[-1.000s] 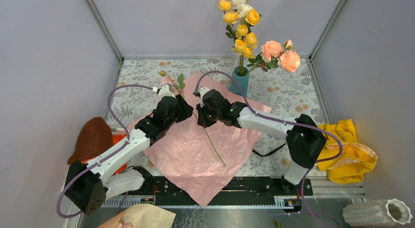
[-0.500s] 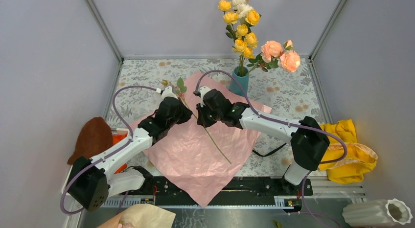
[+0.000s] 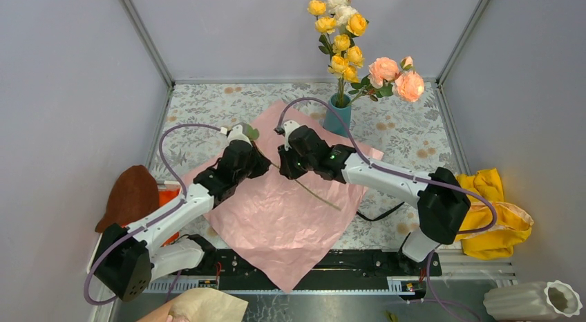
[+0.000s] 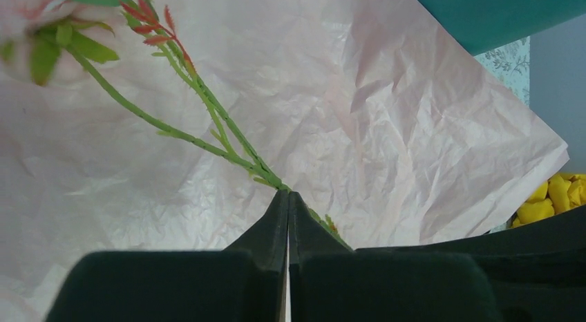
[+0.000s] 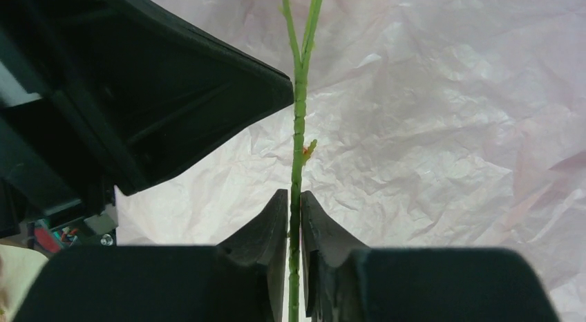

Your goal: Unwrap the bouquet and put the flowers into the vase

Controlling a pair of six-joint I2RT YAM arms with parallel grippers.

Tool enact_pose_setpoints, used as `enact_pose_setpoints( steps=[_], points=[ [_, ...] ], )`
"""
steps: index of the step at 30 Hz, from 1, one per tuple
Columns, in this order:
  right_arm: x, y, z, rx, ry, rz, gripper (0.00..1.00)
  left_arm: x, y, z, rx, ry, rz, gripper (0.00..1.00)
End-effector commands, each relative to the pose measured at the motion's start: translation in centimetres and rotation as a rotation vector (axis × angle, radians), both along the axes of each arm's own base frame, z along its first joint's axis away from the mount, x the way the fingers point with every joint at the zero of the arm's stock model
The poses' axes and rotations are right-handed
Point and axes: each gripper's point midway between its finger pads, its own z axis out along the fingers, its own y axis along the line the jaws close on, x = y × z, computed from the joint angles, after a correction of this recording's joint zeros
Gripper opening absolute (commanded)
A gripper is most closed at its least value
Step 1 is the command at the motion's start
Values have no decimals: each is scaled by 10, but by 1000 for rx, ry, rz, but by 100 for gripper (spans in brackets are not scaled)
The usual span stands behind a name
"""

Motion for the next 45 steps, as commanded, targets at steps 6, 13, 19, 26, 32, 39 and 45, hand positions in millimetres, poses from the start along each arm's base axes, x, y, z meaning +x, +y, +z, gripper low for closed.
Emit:
enact_pose_setpoints(
  steps=[6,13,19,26,32,39,45],
  points=[
    [15,4,86,158,-179,-79,29,-5,19,0,57,-51,15,0],
    [18,6,71,107,-166,-73,40,-11,27,-3,54,-25,50,0],
    [22,15,17,-32,-101,-21,42,-15,70,47,79,-79,264,0],
    [45,41,-20,-147,-77,26,47,-37,125,95,104,-172,472,15],
    [73,57,-45,-261,-108,29,47,-41,129,77,146,-128,479,17],
    [90,51,-77,-393,-118,1,47,-41,127,60,176,-89,471,17],
    [88,50,-101,-441,-83,15,40,-40,126,55,184,-82,465,18]
  ],
)
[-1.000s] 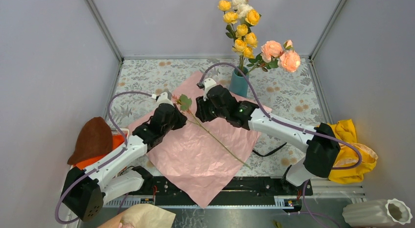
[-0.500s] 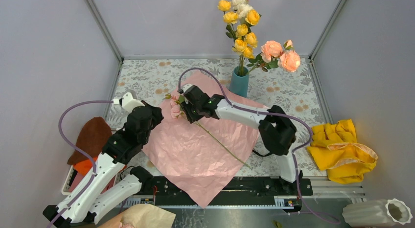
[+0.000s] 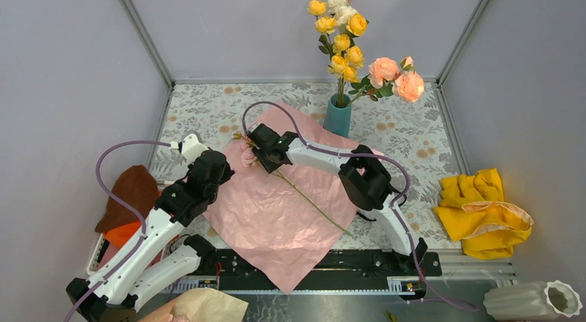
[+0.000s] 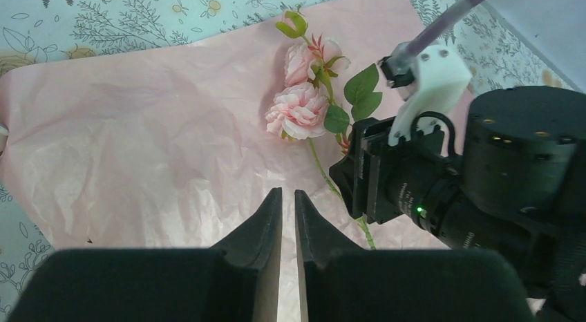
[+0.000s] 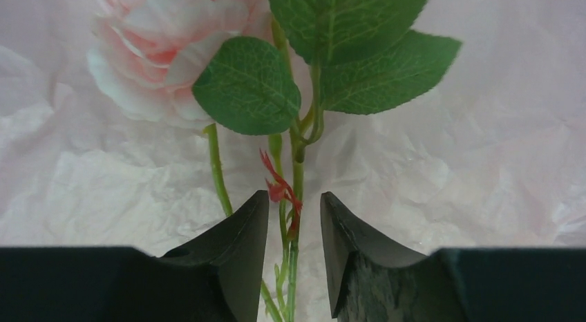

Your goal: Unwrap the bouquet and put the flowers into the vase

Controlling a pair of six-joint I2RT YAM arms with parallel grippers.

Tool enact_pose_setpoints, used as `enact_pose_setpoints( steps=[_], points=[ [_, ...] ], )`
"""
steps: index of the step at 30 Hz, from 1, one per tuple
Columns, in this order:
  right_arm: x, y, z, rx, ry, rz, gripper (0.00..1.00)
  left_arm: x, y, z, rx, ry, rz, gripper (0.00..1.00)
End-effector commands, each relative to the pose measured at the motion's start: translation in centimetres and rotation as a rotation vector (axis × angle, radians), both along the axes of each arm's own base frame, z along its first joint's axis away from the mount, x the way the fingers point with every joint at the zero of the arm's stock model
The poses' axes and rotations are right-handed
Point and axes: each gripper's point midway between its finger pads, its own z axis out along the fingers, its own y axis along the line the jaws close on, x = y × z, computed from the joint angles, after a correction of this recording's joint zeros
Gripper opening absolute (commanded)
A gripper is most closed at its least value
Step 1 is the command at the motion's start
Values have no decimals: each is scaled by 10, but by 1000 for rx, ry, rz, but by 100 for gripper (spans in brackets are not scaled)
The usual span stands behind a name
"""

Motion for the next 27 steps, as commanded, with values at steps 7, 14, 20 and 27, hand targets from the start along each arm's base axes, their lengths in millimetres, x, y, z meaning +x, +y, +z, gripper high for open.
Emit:
enact_pose_setpoints(
  steps=[7,14,20,27],
  points=[
    [8,6,17,-13,-46,6,0,0,7,-7,13,3,35,18],
    [29,-2,130,101,-281,-22,0,-2,7,-8,9,0,30,18],
    [42,-30,272,252,-596,-86,0,-3,8,-8,7,-3,29,18],
    [39,-82,412,403,-995,-188,0,-7,13,-9,8,-9,39,18]
  ],
)
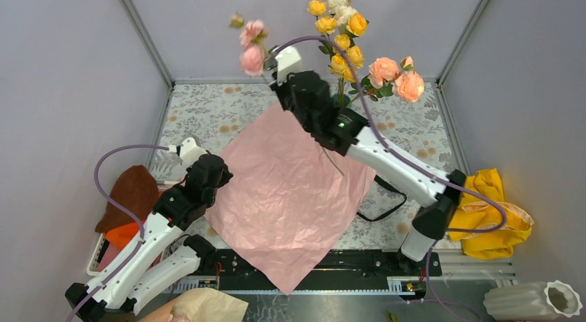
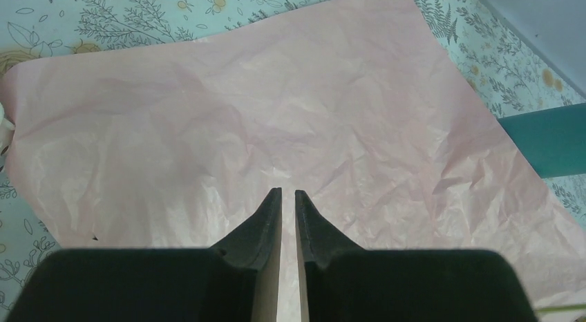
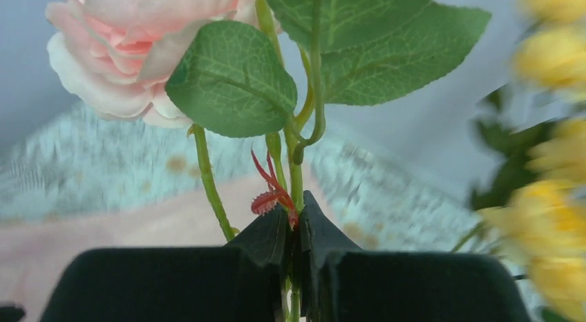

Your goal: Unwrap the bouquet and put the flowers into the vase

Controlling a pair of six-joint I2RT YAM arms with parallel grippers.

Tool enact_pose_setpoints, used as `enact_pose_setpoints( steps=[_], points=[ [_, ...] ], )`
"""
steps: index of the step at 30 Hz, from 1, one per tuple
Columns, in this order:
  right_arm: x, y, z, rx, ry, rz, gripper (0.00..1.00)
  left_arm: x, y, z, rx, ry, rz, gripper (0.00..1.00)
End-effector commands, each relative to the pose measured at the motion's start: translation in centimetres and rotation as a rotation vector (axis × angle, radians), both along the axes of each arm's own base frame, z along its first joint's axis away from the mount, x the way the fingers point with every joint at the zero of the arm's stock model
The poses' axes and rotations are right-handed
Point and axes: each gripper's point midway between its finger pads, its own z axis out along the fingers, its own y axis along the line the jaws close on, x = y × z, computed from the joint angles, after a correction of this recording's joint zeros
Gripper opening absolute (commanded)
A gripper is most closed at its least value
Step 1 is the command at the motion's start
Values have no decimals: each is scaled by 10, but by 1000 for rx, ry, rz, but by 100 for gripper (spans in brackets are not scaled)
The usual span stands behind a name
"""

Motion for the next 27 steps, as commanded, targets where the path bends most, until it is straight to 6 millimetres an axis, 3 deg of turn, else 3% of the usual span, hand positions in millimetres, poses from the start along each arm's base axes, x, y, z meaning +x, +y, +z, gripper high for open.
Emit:
enact_pose_setpoints(
  steps=[1,5,9,18,23,27],
  points=[
    [0,-40,105,131,-342,-111,0,-2,9,-4,11,-2,38,18],
    [-6,-63,155,191,-554,-168,0,-4,10,-7,11,6,41,18],
    [3,-81,184,206,-659,-228,0,-6,13,-9,18,9,50,18],
    [39,-122,227,384,-756,-230,0,-6,14,-14,30,23,54,19],
    [53,-130,240,412,-776,-250,0,-5,14,-18,39,36,59,19],
    [53,-131,247,448,-784,-241,0,-4,12,-23,46,51,58,19]
  ],
)
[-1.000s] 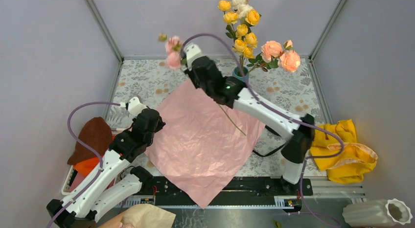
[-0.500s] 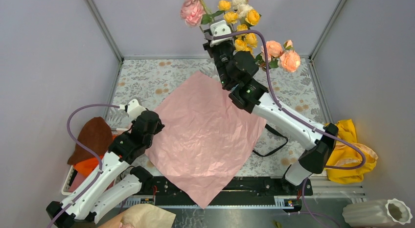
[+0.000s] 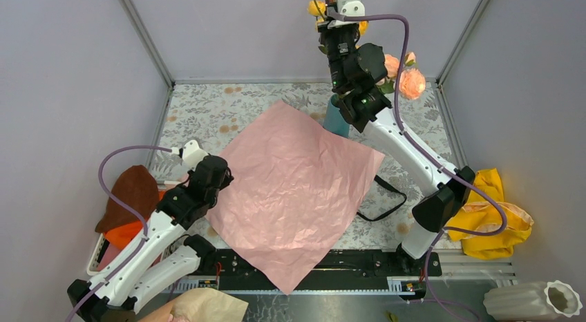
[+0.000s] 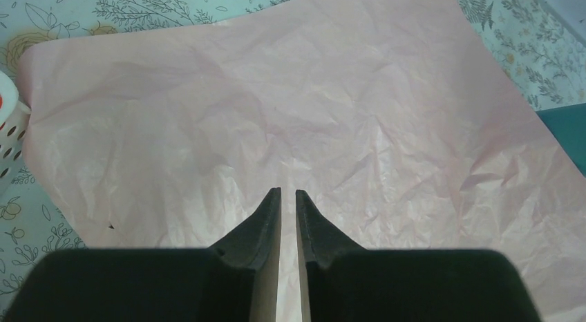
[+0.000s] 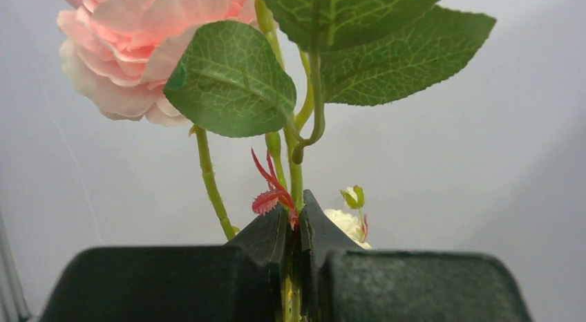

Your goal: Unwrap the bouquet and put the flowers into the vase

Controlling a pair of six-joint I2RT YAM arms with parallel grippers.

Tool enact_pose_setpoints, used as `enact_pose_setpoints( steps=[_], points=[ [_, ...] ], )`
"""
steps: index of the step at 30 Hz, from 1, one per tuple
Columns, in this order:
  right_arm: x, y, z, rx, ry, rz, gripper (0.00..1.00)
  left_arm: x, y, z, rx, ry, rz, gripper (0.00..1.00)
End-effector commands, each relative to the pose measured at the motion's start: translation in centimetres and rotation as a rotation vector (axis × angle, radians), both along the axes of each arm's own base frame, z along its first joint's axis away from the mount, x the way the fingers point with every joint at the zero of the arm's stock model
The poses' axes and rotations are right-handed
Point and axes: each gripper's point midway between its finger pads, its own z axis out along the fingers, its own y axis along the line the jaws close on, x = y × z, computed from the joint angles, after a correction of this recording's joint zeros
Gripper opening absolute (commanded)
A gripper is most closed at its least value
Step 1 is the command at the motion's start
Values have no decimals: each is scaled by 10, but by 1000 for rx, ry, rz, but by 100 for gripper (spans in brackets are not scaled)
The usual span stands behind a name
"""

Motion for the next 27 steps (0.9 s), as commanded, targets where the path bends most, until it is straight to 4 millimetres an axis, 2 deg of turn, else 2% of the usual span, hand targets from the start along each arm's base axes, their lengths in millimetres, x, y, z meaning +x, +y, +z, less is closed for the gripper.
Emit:
enact_pose_setpoints(
  steps=[1,7,13,19,21,27],
  points=[
    [-17,-8,46,127,-123,59,0,2,7,-7,24,6,43,19],
    [-12,-7,41,156,-113,72,0,3,6,-11,24,13,39,19],
    [-2,-8,21,150,-67,55,0,3,6,-15,24,19,39,19],
    [3,-16,-18,149,-10,18,0,4,4,-17,25,25,36,19],
    [5,-19,-37,143,21,1,0,5,4,-17,24,24,34,19],
    [0,-33,-79,166,83,-38,0,7,0,-19,19,30,26,19]
  ],
)
